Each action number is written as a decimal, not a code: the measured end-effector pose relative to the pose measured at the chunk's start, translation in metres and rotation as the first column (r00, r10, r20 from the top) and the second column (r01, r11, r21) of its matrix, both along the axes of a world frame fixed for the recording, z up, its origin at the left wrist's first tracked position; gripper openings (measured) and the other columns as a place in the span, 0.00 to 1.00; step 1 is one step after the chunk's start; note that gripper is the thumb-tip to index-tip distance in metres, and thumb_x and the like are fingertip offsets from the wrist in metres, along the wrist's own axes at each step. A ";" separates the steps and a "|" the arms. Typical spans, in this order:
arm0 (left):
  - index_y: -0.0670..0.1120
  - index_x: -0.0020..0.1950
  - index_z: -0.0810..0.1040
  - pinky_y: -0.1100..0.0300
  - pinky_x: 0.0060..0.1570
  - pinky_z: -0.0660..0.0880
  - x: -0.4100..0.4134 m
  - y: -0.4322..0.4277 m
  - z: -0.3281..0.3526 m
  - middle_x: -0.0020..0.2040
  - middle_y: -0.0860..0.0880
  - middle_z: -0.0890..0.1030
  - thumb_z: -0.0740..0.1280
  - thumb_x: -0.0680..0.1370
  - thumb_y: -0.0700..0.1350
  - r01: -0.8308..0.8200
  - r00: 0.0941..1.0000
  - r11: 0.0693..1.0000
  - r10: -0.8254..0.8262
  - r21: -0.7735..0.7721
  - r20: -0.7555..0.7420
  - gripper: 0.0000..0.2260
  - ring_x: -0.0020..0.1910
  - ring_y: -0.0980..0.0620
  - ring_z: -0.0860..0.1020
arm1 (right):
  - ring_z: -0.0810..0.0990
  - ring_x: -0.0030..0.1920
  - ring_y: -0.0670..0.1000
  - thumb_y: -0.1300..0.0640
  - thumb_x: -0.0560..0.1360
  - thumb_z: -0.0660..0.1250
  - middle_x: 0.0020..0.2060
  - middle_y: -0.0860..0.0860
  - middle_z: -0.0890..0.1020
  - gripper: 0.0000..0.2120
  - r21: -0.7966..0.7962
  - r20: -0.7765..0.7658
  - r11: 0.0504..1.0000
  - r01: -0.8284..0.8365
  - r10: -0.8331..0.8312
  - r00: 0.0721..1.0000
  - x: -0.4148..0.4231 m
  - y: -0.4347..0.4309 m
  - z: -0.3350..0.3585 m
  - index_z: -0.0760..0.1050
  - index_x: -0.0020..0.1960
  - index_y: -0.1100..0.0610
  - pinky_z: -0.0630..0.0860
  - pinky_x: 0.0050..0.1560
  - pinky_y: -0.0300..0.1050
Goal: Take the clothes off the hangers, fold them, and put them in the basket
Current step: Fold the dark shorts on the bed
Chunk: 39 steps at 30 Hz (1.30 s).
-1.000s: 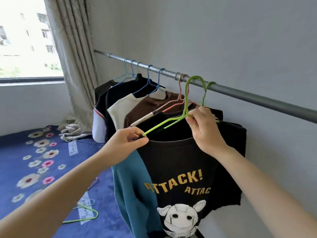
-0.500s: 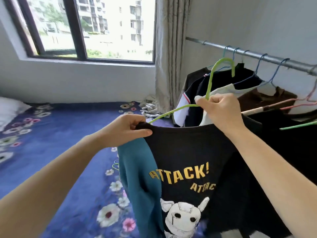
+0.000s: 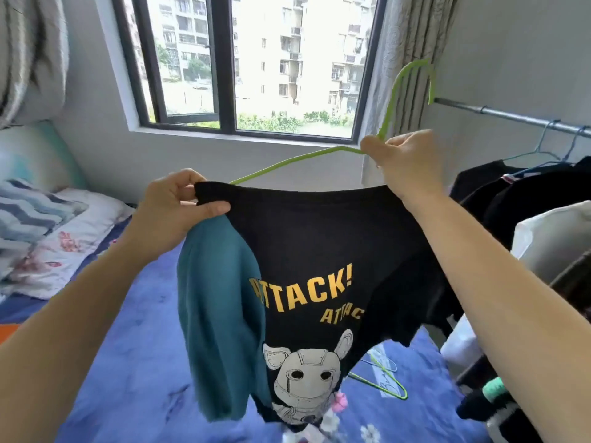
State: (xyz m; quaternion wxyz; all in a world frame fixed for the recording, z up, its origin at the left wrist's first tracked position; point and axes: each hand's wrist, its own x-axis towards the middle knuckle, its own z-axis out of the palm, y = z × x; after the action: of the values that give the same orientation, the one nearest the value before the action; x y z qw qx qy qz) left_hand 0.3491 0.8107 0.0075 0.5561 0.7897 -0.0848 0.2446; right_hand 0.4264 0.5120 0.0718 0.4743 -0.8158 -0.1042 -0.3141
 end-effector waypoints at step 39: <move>0.42 0.41 0.72 0.56 0.37 0.66 0.130 0.052 -0.240 0.35 0.44 0.76 0.66 0.73 0.30 -0.382 0.596 0.923 0.288 0.051 -0.749 0.09 0.36 0.47 0.71 | 0.62 0.73 0.58 0.62 0.80 0.56 0.76 0.64 0.55 0.27 -0.177 -0.881 0.956 -0.233 -0.049 0.471 0.183 0.011 -0.383 0.56 0.78 0.62 0.63 0.67 0.44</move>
State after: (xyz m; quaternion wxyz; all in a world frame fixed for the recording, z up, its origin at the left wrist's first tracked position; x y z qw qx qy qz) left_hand 0.4793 0.8631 -0.2324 0.5297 0.7880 0.3139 0.0052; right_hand 0.6094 0.5227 -0.3110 0.3597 -0.9107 0.0669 0.1916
